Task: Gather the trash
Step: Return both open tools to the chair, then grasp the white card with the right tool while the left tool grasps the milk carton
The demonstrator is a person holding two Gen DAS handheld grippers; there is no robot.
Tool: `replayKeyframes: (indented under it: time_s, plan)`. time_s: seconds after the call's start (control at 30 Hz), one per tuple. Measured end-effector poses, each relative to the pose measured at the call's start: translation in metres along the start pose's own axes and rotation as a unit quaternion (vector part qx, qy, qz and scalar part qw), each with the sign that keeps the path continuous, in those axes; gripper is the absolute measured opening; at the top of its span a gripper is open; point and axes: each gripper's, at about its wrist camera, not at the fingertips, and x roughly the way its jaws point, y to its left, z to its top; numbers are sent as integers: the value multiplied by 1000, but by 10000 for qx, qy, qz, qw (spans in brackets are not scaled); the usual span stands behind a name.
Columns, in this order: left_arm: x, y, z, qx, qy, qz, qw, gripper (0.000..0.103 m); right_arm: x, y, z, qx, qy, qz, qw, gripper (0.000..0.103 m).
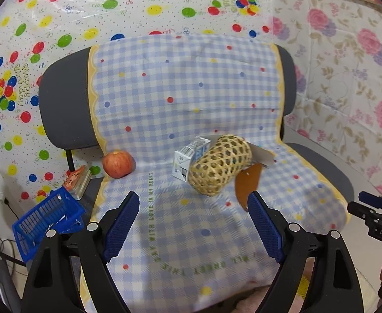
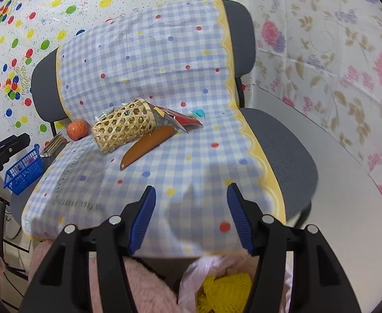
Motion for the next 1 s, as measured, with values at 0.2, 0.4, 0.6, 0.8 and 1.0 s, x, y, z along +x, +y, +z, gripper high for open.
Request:
replayKeyframes:
  time_s: [0.2, 0.4, 0.6, 0.8, 1.0]
  plan:
    - [41, 3, 18, 8, 133, 30, 9999, 85, 50, 3, 30, -321, 43, 91, 9994, 56]
    - [79, 4, 29, -36, 240, 8, 9997, 85, 100, 3, 55, -539, 159, 90, 9984, 49]
    - [112, 8, 35, -126, 394, -3, 9991, 85, 139, 27, 75, -1021, 203, 284, 9942, 45]
    - [121, 14, 33, -169, 479, -11, 9987, 85, 170, 56, 91, -1523, 210, 234, 9878, 33]
    - [114, 17, 30, -176, 483, -20, 9987, 85, 177, 67, 99, -1662, 228, 179, 9857, 13]
